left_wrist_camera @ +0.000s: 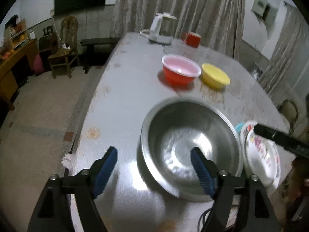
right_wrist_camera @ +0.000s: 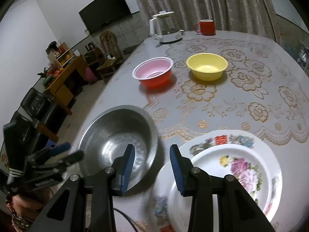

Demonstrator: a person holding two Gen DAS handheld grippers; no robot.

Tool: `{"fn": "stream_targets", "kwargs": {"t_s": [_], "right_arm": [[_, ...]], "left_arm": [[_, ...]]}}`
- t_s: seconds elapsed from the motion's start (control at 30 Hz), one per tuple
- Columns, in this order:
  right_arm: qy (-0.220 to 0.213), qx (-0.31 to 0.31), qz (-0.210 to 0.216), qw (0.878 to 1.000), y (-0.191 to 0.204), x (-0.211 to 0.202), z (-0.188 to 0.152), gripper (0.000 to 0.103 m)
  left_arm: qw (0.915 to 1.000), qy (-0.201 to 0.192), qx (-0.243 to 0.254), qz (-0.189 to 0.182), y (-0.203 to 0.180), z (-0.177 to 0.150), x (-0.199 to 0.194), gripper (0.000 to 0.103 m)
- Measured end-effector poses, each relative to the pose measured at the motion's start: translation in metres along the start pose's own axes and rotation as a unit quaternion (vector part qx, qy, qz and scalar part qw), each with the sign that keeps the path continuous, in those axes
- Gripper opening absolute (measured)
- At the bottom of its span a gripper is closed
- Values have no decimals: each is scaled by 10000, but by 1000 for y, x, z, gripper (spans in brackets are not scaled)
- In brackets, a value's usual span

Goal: Organize plates and bowls
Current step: 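Open both grippers and release the steel basin, then move both grippers to the rim of the yellow bowl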

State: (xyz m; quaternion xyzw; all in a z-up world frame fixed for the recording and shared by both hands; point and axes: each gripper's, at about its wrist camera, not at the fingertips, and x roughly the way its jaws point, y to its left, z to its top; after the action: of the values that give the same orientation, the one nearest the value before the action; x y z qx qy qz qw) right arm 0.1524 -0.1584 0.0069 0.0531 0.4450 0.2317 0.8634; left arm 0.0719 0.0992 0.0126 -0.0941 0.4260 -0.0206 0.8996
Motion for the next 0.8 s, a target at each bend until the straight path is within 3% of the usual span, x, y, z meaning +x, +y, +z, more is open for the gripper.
{"fn": "stream_targets", "kwargs": {"t_s": [0.13,0.37,0.6,0.8], "right_arm": [[-129,153,-153,9997,-22,-4,12,38],[-257,462,-266,9982,-65,-10,37,38],[-240,960,-362,9944,-117,2,75,38],[-59,1530,-336,9876,-161,28,99,38]], "left_arm": [[9998,-128,-20,-161,-6,17,-7,86],[9986,-135,372,-341,-44,43,0,92],[9959,131,645,-624,-89,71,31,92],[9956,280,615,-652,-109,89,55,92]]}}
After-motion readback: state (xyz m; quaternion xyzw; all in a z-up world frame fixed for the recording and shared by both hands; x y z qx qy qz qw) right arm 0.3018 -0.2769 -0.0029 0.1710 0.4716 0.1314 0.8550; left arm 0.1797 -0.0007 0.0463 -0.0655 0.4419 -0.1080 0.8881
